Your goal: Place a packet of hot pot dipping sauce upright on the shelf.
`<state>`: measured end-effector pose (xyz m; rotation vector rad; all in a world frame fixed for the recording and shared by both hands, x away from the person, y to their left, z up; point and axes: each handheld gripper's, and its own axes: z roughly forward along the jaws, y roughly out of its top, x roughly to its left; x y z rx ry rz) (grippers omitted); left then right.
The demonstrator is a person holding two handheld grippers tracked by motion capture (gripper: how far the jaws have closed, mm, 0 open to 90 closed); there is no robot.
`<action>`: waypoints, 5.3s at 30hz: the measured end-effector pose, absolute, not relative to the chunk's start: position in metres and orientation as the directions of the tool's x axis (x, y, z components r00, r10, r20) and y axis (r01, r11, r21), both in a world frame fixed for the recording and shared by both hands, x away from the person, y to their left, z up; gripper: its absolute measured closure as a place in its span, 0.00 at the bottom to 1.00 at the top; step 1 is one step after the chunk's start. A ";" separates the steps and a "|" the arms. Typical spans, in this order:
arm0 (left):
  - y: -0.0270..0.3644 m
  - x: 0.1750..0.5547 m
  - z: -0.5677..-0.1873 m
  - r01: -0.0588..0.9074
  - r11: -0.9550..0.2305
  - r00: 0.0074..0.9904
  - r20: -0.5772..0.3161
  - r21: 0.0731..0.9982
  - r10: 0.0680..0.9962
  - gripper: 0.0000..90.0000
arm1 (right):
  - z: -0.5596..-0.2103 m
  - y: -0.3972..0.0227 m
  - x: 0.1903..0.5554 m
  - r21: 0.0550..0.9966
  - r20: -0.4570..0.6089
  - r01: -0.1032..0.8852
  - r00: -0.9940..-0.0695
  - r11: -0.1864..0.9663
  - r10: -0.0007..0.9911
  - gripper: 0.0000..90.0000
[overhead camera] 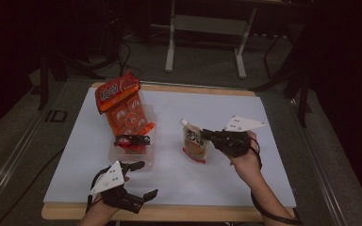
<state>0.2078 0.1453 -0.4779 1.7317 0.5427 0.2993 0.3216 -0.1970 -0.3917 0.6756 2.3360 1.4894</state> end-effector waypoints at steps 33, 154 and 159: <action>0.130 0.220 -0.434 0.106 -0.161 0.888 -0.021 0.981 0.459 0.06 | -0.367 -0.181 0.255 0.934 0.007 0.120 -0.948 0.337 0.318 0.99; 0.202 0.288 -0.465 0.149 -0.349 0.877 0.039 0.925 0.480 0.97 | -0.398 -0.210 0.282 0.940 0.151 0.250 -0.916 0.234 0.373 0.18; 0.203 0.289 -0.460 0.163 -0.328 0.872 0.019 0.930 0.488 0.80 | -0.398 -0.210 0.282 0.937 0.153 0.254 -0.915 0.240 0.373 0.18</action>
